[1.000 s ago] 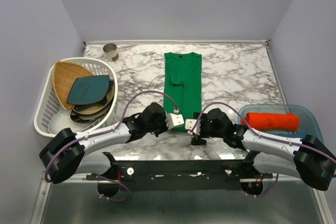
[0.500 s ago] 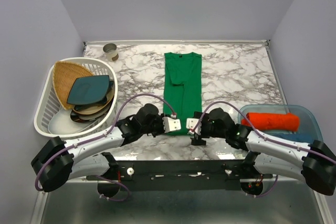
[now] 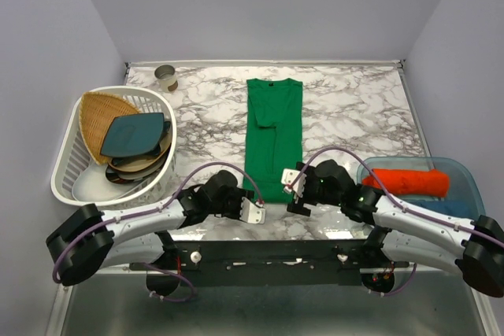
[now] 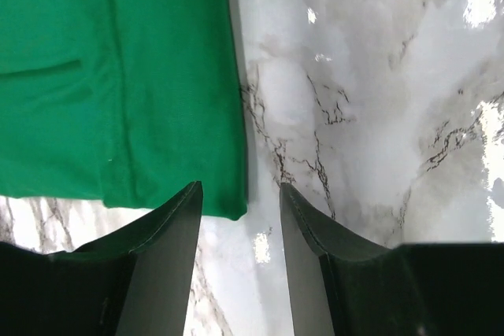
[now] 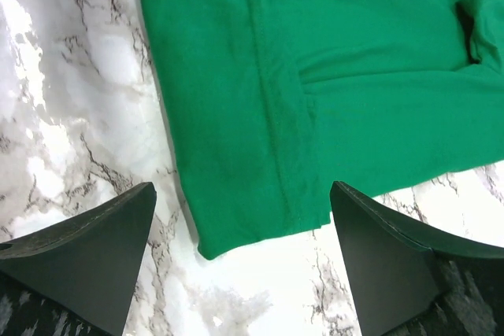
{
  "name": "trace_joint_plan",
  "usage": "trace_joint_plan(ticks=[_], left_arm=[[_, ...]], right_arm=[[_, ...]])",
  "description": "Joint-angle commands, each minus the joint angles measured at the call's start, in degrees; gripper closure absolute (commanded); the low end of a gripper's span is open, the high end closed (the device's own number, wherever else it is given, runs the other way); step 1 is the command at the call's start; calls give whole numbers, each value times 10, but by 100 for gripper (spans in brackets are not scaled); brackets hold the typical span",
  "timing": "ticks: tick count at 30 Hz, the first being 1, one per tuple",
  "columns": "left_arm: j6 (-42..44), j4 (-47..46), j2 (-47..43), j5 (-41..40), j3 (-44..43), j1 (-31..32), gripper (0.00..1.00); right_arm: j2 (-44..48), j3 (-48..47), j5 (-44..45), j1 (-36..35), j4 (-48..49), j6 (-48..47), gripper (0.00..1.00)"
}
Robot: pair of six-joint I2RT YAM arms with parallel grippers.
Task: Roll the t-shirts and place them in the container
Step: Roll the T-shirt to the center of the board.
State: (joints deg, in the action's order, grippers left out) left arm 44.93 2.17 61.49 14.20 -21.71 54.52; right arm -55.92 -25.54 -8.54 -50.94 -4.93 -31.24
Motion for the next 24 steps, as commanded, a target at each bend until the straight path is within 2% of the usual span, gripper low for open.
trace_joint_plan(ticks=[1, 4, 7, 10, 11, 12, 13, 15, 20, 24], left_arm=[[45, -37, 56, -41, -12, 17, 49], [81, -68, 73, -50, 8, 19, 50], [109, -102, 88, -72, 25, 26, 57], [126, -119, 105, -87, 31, 30, 76], [124, -113, 107, -88, 28, 30, 91], [115, -104, 108, -84, 24, 30, 97], [106, -91, 103, -77, 5, 29, 100], [83, -23, 98, -30, -30, 7, 100], [-54, 152, 150, 62, -195, -56, 100], [-119, 189, 189, 112, -263, -100, 100]], right_arm=[[17, -16, 23, -2, -39, 62, 0], [18, -15, 29, 2, -34, 68, 0], [13, -26, 34, 7, -36, 68, 0], [11, -27, 34, 8, -43, 66, 0], [11, -25, 27, 8, -46, 52, 0], [13, -21, 14, 8, -49, 40, 0], [14, -13, 9, 8, -58, 25, 0], [18, -3, -24, 8, -67, -35, 0], [41, 35, -63, 7, -36, -129, 0], [12, 35, -71, 8, -14, -149, 0]])
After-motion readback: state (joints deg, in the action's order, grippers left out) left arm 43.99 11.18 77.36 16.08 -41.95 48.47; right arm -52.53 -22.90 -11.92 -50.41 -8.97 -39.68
